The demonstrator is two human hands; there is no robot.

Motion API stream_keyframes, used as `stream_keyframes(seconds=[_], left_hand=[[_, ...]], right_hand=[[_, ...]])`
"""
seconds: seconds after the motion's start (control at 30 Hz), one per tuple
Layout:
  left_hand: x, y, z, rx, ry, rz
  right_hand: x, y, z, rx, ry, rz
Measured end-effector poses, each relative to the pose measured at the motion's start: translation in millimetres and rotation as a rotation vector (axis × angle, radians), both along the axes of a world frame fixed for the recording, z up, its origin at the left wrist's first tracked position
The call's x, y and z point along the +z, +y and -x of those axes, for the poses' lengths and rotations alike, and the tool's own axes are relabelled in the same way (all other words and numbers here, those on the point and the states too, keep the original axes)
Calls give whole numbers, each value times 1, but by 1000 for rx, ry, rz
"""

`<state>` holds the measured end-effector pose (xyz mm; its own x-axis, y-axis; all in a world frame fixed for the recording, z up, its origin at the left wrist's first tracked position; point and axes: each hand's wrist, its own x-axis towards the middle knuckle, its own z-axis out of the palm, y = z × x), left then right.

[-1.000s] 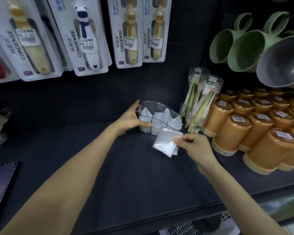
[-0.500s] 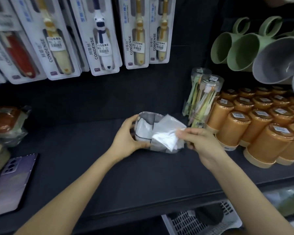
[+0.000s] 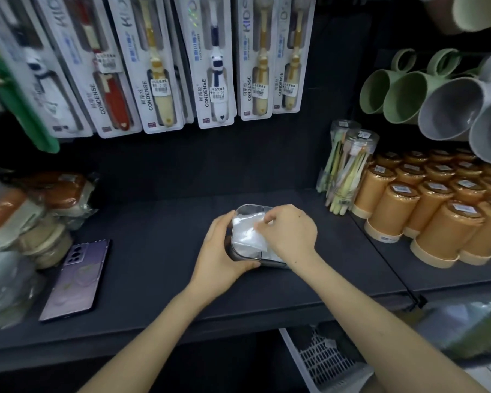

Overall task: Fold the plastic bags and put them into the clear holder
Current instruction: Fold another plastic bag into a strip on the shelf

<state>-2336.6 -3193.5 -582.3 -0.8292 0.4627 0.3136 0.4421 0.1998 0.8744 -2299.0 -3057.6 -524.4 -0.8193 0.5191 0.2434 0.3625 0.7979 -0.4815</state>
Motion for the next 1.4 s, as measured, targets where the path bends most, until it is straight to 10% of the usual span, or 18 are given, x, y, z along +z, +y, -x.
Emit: stream_keyframes(seconds=[0.43, 0.73, 1.07, 1.4], left_hand=[[4, -8, -14, -21, 53, -5], [2, -14, -17, -12, 58, -42], [5, -13, -21, -28, 69, -11], [-1, -16, -14, -38, 38, -29]], right_hand=[[-10, -24, -4, -92, 120, -399], [-6, -4, -35, 276, 348, -482], [-18, -14, -10, 314, -68, -557], [-7, -1, -19, 266, 45, -601]])
